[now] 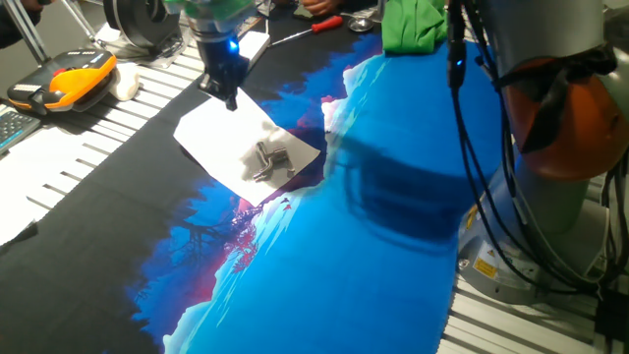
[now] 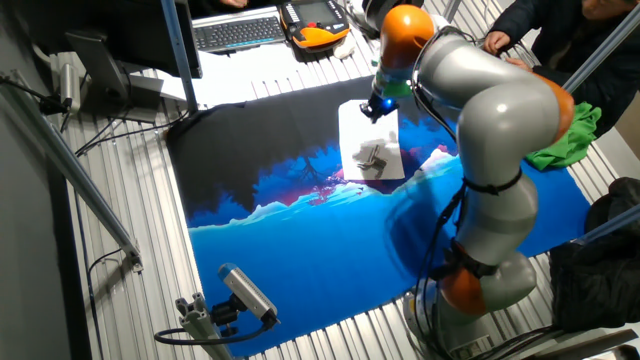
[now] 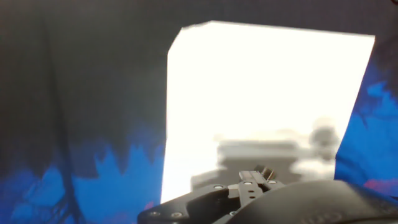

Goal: Unfold a piece of paper

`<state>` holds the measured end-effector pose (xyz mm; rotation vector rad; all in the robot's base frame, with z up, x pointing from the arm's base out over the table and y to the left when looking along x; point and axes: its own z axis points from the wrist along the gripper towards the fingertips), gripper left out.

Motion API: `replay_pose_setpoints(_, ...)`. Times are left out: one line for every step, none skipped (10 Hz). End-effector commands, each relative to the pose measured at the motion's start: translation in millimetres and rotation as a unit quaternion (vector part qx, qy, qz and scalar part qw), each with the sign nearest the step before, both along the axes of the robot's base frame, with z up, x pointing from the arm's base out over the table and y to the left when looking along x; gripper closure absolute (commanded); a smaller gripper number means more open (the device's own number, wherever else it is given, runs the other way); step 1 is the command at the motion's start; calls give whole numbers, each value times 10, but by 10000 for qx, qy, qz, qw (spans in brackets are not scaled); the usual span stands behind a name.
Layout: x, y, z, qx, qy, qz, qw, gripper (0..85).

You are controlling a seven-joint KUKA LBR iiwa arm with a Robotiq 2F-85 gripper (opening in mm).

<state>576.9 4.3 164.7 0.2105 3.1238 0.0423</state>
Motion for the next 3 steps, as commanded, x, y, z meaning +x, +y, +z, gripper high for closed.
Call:
replay_pose_setpoints(-196,34,-1,-1,-17,9,10000,850)
replay_pose_setpoints(-250,46,13,39,-3,48,10000,850)
replay_pose_setpoints(-277,31,38,81,19,78,9999,850)
